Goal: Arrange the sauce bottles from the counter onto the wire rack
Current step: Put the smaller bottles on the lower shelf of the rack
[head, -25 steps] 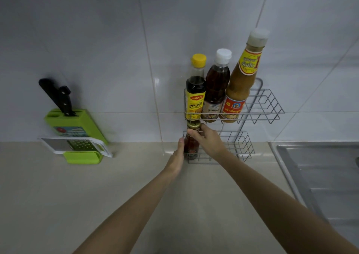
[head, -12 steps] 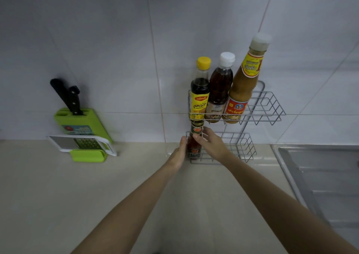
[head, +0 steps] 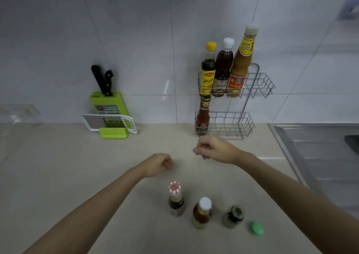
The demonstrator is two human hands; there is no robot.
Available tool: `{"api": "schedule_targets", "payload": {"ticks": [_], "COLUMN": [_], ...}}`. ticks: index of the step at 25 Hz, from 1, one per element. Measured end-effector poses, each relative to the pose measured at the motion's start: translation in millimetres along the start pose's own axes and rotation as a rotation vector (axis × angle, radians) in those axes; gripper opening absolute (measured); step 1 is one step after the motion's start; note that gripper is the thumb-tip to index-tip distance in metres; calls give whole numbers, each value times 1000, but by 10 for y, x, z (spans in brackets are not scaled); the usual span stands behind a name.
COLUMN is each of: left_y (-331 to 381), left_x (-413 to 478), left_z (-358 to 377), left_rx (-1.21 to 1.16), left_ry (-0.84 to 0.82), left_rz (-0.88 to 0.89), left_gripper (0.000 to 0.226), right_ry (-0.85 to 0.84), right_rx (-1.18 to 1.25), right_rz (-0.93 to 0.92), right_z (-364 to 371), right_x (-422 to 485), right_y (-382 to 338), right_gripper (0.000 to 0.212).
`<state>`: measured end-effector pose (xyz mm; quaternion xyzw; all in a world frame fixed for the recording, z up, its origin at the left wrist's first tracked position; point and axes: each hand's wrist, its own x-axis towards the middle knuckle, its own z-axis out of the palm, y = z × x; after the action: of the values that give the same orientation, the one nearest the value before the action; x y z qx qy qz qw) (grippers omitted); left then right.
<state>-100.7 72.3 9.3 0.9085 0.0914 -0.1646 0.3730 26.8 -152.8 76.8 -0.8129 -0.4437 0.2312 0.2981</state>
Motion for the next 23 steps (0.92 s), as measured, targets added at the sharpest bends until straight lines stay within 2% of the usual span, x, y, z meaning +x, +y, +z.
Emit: {"api": "schedule_targets", "payload": {"ticks": [2, 4, 6, 7, 10, 12, 15, 20, 23], "left_y": [-191, -261, -206, -152, -16, 49, 165, 493, 706], "left_x": [-335, -644, -833, -864, -839, -857, -883, -888, -866], "left_z": [131, 356, 619, 740, 1002, 1023, 834, 85, -273], "left_rx": [-40, -160, -250, -275, -382, -418, -406, -312, -280], "left_ry": [-115, -177, -77, 9, 233, 296, 304, 238, 212], "left_rz": [-5, -3, 39, 73, 150, 157, 196, 327, 399], "left_gripper": [40, 56, 68, 66, 42, 31, 29, 15, 27], "right_ry": [-92, -161, -166, -154, -115, -105, -80, -96, -93], "right_rx": [-24, -236, -469, -547, -645, -658, -640, -519, -588], "right_rz": [-74, -186, -258, -261, -212, -178, -198, -301, -336], "right_z": [124, 276, 455, 528, 652, 662, 520, -187, -546], "right_x": [-155, -282, -360, -380, -422, -444, -425, -301, -241], "right_y": [-330, -582, -736, -782, -860, -902, -1004, -1394, -1605], "right_gripper": [36, 47, 50, 47, 37, 35, 33, 30, 29]}}
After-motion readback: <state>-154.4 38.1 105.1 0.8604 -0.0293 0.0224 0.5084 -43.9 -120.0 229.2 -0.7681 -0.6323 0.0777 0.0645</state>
